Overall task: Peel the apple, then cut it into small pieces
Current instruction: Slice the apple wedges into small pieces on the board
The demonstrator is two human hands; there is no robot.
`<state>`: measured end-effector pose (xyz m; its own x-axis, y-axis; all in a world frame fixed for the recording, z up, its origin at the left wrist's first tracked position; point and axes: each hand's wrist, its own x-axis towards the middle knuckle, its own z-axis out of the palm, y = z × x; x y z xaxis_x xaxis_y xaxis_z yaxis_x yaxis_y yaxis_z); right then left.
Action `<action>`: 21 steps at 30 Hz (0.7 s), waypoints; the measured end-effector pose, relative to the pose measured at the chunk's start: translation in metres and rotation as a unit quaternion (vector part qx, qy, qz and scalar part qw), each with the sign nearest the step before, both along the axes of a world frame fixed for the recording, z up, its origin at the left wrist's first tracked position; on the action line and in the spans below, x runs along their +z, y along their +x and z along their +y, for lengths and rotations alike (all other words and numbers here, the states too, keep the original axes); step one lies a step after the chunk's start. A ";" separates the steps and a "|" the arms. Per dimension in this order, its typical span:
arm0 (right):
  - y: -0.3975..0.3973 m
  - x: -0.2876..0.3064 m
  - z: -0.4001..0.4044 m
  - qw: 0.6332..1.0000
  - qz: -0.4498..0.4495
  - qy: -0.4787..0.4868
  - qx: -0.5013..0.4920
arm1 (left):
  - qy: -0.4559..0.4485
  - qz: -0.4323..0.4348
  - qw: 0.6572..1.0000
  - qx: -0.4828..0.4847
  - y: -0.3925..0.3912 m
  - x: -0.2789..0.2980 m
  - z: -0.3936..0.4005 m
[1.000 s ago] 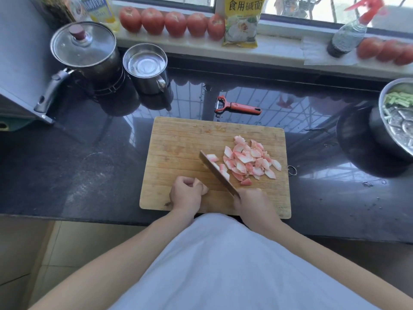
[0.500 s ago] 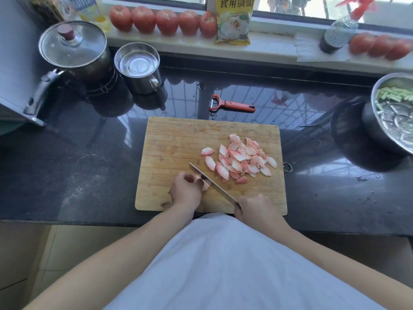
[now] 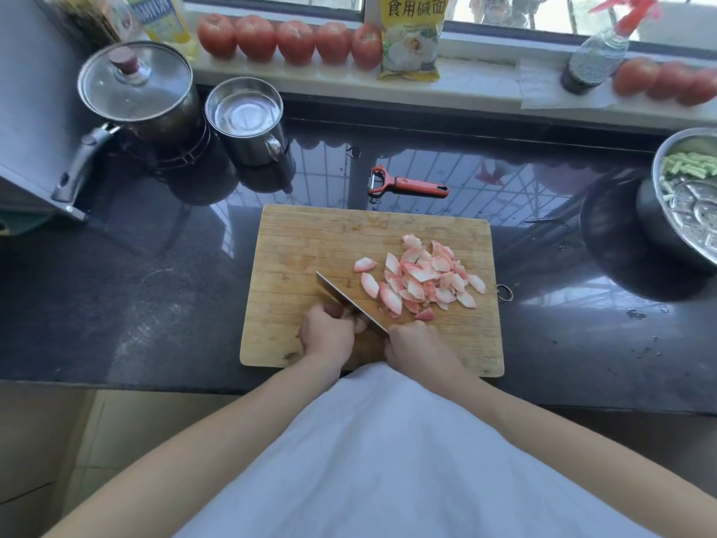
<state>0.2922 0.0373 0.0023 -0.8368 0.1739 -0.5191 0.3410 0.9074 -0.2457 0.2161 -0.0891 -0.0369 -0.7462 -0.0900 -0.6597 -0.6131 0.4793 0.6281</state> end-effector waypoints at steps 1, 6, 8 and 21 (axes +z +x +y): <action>0.001 0.000 0.000 1.000 0.011 -0.006 -0.011 | -0.005 0.002 1.000 0.002 0.000 0.000 -0.001; 0.024 0.014 0.017 0.997 0.019 -0.024 -0.068 | 0.011 -0.018 0.999 0.026 0.002 0.004 -0.001; 0.031 0.018 0.020 0.999 -0.002 -0.011 -0.038 | 0.012 -0.021 0.999 0.022 0.001 0.002 0.000; 0.033 0.016 0.021 0.999 -0.051 0.007 0.006 | 0.002 -0.019 1.000 0.018 -0.001 -0.006 0.001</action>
